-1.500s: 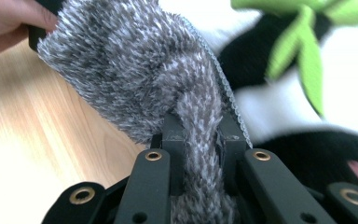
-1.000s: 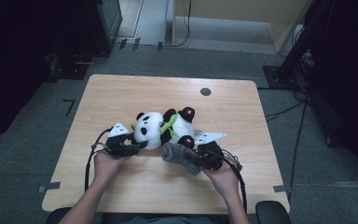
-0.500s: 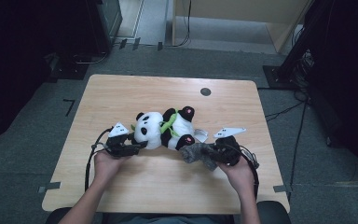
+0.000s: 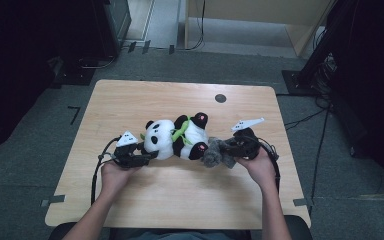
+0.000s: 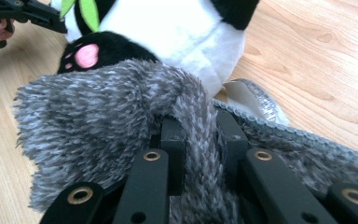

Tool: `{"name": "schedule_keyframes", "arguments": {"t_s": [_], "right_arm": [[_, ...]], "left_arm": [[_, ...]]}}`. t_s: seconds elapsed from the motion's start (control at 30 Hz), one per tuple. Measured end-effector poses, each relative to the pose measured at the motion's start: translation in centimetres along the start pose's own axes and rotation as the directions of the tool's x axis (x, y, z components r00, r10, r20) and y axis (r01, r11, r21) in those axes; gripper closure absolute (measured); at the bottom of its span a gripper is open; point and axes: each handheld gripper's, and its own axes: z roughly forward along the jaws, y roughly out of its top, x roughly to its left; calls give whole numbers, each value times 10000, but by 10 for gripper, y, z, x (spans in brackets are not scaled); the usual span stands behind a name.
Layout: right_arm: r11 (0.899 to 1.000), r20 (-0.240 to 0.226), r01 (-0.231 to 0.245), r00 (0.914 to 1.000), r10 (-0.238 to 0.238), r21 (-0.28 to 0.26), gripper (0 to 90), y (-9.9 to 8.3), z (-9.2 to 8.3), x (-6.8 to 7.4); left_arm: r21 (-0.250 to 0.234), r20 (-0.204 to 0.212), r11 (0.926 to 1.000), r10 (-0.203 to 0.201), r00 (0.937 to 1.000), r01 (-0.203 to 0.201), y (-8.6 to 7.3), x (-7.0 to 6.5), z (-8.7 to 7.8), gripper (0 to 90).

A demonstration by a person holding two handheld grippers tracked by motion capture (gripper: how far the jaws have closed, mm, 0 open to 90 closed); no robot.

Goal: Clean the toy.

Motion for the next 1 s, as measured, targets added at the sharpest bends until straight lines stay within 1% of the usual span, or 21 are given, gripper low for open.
{"name": "schedule_keyframes", "arguments": {"t_s": [0.1,0.2,0.23,0.37,0.47,0.57,0.67,0.7,0.8,0.83,0.9,1.0], "right_arm": [[9999,-165,127,9998,-125,100,776,4,2,-10],[9999,-302,112,9995,-111,24,776,6,4,-18],[9999,-214,119,9997,-120,-22,776,6,4,-21],[9994,-72,-126,9999,124,-308,777,5,6,-32],[9982,56,-295,9995,298,-523,778,4,6,-39],[9953,112,-458,9988,469,-848,779,1,5,-45],[9937,416,-498,9977,542,-1005,779,-1,1,-49],[9925,534,-557,9967,618,-1091,779,-1,-1,-51],[9882,659,-797,9939,889,-1311,778,-4,-7,-57],[9874,784,-794,9928,908,-1370,777,-5,-9,-59],[9851,1062,-939,9883,1098,-1440,777,-7,-12,-63],[9812,1361,-1095,9819,1317,-1590,777,-10,-17,-70]], "left_arm": [[12,-4,10000,36,10000,-36,0,0,0,397],[16,-11,10000,29,10000,-29,0,-1,0,396],[8,-22,10000,45,10000,-45,0,-1,0,396],[-8,-56,9999,116,9999,-116,0,-1,0,393],[-29,-34,10000,73,10000,-73,0,0,0,389],[-62,7,10000,41,10000,-41,0,0,0,381],[-67,14,10000,26,10000,-26,0,1,0,374],[-64,16,10000,36,10000,-36,0,1,0,374],[-43,28,10000,51,10000,-50,0,1,0,373],[-29,25,10000,55,10000,-55,0,1,0,373],[9,23,10000,76,10000,-76,1,1,0,372],[26,21,10000,85,10000,-85,1,1,0,371]]}}
